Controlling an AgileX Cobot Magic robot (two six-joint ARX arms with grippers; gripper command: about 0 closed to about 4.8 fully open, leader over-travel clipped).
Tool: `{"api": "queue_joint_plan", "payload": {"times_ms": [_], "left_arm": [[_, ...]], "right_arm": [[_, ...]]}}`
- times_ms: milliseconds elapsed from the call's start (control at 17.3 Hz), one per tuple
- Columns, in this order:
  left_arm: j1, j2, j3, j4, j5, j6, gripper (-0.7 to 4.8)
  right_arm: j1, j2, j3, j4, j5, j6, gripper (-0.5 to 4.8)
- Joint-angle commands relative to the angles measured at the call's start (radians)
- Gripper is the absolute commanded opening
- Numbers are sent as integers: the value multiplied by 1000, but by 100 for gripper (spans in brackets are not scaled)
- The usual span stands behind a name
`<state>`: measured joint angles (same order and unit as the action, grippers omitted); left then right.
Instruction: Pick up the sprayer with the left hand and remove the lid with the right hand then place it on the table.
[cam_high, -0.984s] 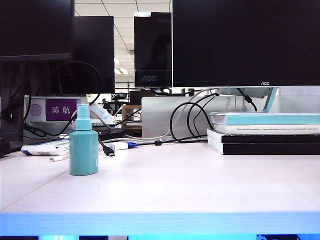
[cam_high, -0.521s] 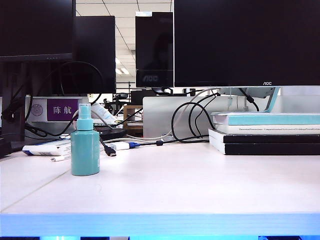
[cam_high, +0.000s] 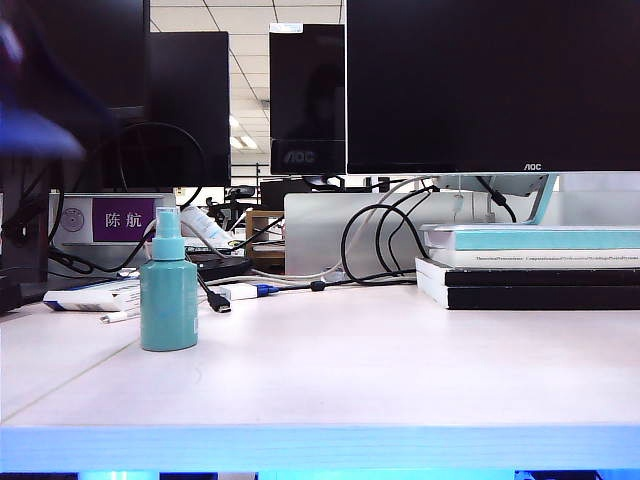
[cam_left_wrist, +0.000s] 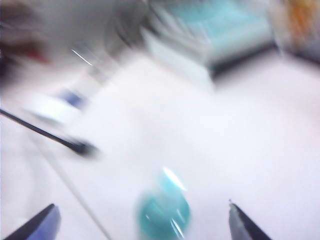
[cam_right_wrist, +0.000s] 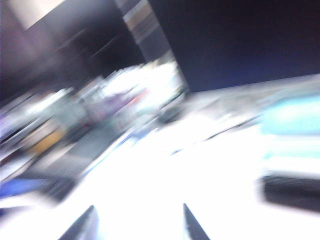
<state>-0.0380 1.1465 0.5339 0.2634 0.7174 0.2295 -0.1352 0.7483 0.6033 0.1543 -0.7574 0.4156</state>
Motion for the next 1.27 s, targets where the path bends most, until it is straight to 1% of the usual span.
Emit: {"api": "queue_joint_plan", "payload": {"times_ms": [58,116,174,232,347,405,579,637,753,869,984,1158,1274], "left_arm": [[-47,225,6,31,14,188,479],[-47,282,6,25,-5,214,479],[-47,340,6,5,-18,264,479],[-47,368,6,27,-17,272,479],[-48,422,6,144,10,271,479],[-48,435,6,180,15,271,479],[-48,449,6,220,48,269,479],[-48,449,6,237,77,267,479],[-53,451,6,274,97,257,479],[-53,459,6,278,113,247,479],[-53,484,6,315,149,208,479],[-55,525,7,349,172,179,479],[-58,546,7,417,200,127,479]], "right_arm": [[-2,163,108,7,-154,4,257],[-2,188,125,7,-169,4,257],[-2,200,136,7,-169,4,257],[-2,200,135,7,-155,-1,257],[-2,200,135,6,-132,-14,257],[-2,204,135,4,-131,-24,258],[-3,243,135,-3,-125,-27,274],[-1,264,135,-2,-125,-27,276],[-1,301,135,-2,-132,-27,276],[-1,326,135,1,-140,-27,275],[-1,333,135,23,-140,-31,275],[-1,333,135,64,-140,-30,275],[-1,333,135,59,-143,-30,275]]}}
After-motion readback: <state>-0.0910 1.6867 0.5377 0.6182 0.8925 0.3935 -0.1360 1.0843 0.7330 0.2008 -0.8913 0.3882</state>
